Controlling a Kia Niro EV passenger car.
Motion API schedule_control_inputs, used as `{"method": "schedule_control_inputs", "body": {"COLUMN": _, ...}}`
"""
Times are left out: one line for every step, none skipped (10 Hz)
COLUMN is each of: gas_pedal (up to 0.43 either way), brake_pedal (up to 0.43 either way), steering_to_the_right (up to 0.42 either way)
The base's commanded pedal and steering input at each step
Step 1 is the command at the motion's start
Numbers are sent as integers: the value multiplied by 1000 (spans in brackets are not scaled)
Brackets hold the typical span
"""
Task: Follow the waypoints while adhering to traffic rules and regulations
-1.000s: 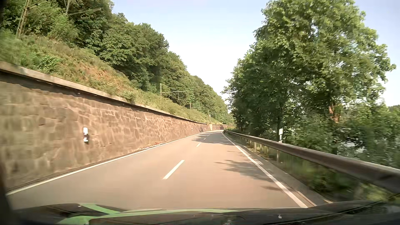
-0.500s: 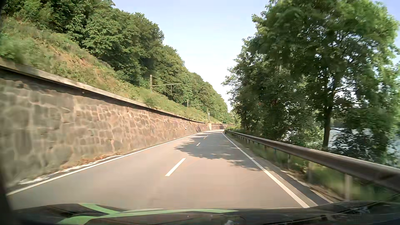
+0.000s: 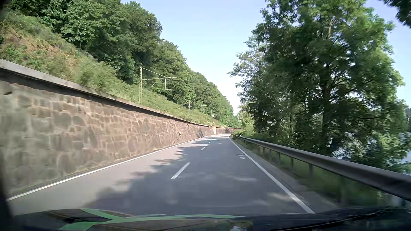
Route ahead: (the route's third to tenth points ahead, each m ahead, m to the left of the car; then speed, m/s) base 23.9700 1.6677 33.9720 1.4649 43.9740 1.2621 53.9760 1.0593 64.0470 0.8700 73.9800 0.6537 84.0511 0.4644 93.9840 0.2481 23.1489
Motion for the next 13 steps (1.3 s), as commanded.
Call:
{"method": "schedule_control_inputs", "body": {"gas_pedal": 130, "brake_pedal": 0, "steering_to_the_right": -1}}
{"method": "schedule_control_inputs", "body": {"gas_pedal": 110, "brake_pedal": 0, "steering_to_the_right": -1}}
{"method": "schedule_control_inputs", "body": {"gas_pedal": 87, "brake_pedal": 0, "steering_to_the_right": -1}}
{"method": "schedule_control_inputs", "body": {"gas_pedal": 79, "brake_pedal": 0, "steering_to_the_right": -1}}
{"method": "schedule_control_inputs", "body": {"gas_pedal": 67, "brake_pedal": 0, "steering_to_the_right": -1}}
{"method": "schedule_control_inputs", "body": {"gas_pedal": 59, "brake_pedal": 0, "steering_to_the_right": -1}}
{"method": "schedule_control_inputs", "body": {"gas_pedal": 47, "brake_pedal": 0, "steering_to_the_right": -1}}
{"method": "schedule_control_inputs", "body": {"gas_pedal": 47, "brake_pedal": 0, "steering_to_the_right": -1}}
{"method": "schedule_control_inputs", "body": {"gas_pedal": 47, "brake_pedal": 0, "steering_to_the_right": -1}}
{"method": "schedule_control_inputs", "body": {"gas_pedal": 47, "brake_pedal": 0, "steering_to_the_right": -1}}
{"method": "schedule_control_inputs", "body": {"gas_pedal": 59, "brake_pedal": 0, "steering_to_the_right": -1}}
{"method": "schedule_control_inputs", "body": {"gas_pedal": 79, "brake_pedal": 0, "steering_to_the_right": -1}}
{"method": "schedule_control_inputs", "body": {"gas_pedal": 98, "brake_pedal": 0, "steering_to_the_right": -1}}
